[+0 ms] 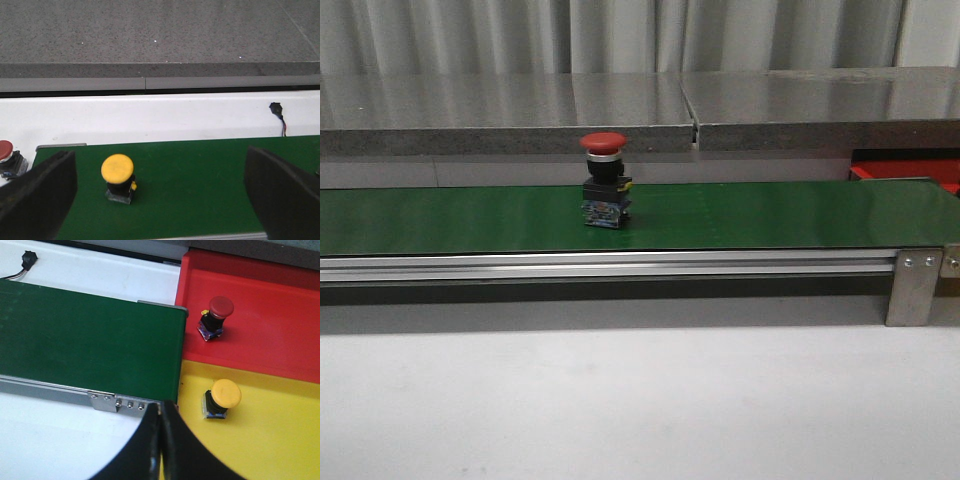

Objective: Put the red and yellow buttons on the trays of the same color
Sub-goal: 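Set the yellow button on the belt and open the left gripper, then move the right gripper over the red button at the belt end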

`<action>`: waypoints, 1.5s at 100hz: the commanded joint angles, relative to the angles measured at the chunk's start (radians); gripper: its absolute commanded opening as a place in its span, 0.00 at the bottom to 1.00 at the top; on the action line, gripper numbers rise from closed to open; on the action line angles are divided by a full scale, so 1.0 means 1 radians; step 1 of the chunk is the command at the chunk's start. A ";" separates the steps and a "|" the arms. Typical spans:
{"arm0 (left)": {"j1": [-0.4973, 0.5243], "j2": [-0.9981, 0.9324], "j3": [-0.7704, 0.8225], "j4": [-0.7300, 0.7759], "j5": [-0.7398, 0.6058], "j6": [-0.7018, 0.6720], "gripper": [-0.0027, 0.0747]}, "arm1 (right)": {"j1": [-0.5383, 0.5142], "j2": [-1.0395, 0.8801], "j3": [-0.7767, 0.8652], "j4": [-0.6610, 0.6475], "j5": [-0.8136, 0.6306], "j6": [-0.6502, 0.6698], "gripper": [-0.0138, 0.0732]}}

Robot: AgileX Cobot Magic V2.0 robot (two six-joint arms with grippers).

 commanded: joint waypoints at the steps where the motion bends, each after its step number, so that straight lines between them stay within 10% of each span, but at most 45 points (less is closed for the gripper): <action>1: -0.011 -0.095 0.051 -0.022 -0.075 0.004 0.86 | -0.001 -0.010 -0.025 0.020 -0.056 -0.008 0.08; 51: -0.011 -0.588 0.441 -0.045 -0.005 0.004 0.80 | -0.001 -0.010 -0.025 0.020 -0.056 -0.008 0.08; 87: -0.011 -0.624 0.453 -0.045 -0.005 0.004 0.01 | -0.001 -0.010 -0.025 0.020 -0.056 -0.008 0.08; 150: -0.011 -0.624 0.453 -0.045 -0.005 0.004 0.01 | -0.001 -0.010 -0.025 0.020 -0.075 -0.008 0.08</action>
